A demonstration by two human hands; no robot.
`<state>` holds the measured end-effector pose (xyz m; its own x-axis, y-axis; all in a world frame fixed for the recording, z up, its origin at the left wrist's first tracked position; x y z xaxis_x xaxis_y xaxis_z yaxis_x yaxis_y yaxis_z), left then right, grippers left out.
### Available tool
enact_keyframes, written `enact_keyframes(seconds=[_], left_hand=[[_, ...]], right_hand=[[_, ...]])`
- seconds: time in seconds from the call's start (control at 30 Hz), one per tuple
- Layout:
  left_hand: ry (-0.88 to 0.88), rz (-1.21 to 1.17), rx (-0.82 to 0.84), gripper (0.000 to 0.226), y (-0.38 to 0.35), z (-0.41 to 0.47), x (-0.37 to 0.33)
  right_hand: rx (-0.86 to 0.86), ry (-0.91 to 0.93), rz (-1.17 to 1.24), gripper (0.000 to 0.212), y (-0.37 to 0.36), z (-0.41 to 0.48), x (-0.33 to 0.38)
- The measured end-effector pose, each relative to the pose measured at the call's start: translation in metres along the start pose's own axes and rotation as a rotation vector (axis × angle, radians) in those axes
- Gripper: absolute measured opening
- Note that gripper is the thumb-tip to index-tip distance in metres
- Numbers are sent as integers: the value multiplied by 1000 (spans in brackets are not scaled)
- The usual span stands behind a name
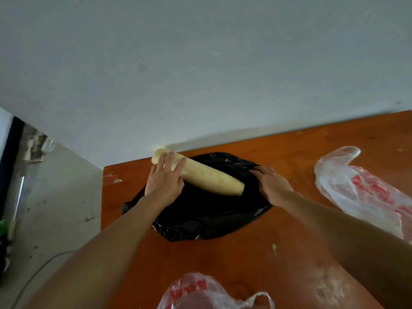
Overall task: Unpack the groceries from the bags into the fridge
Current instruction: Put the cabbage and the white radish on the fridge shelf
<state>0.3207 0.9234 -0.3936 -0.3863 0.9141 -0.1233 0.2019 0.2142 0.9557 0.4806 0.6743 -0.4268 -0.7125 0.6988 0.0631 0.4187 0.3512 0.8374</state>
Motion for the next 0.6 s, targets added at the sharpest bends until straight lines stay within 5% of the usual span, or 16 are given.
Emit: enact_keyframes(seconds=[0.07, 0.13, 0.2, 0.33, 0.43, 0.6], left_hand=[[25, -6, 32, 61, -3, 2, -3], [25, 1, 49, 61, -4, 1, -3], [13, 8, 49, 60, -2, 0, -1], [68, 11, -7, 58, 9, -7, 9], [146, 31, -27, 57, 11, -18, 22], [226, 23, 2, 35, -9, -45, 41]], right_hand=[[17, -3, -42, 72, -18, -8, 0], [-3, -11, -8, 59, -21, -12, 4], [-155, -20, 104, 40, 4, -11, 8], [-447, 164, 138, 34, 80, -7, 52], [-246, 320, 146, 39, 94, 12, 115], [-73, 221, 30, 90, 47, 43, 175]])
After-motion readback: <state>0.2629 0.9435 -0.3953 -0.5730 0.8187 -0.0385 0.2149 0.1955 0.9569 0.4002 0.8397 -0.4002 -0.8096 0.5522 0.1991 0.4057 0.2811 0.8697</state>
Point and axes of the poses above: each hand's wrist, its own z-axis towards the middle knuckle, its own y-axis out of the back of the hand, x = y × z, the point moved 6 cm from there along z, towards the middle knuckle, and after that the axes turned 6 degrees about x, right-handed, at the moved point
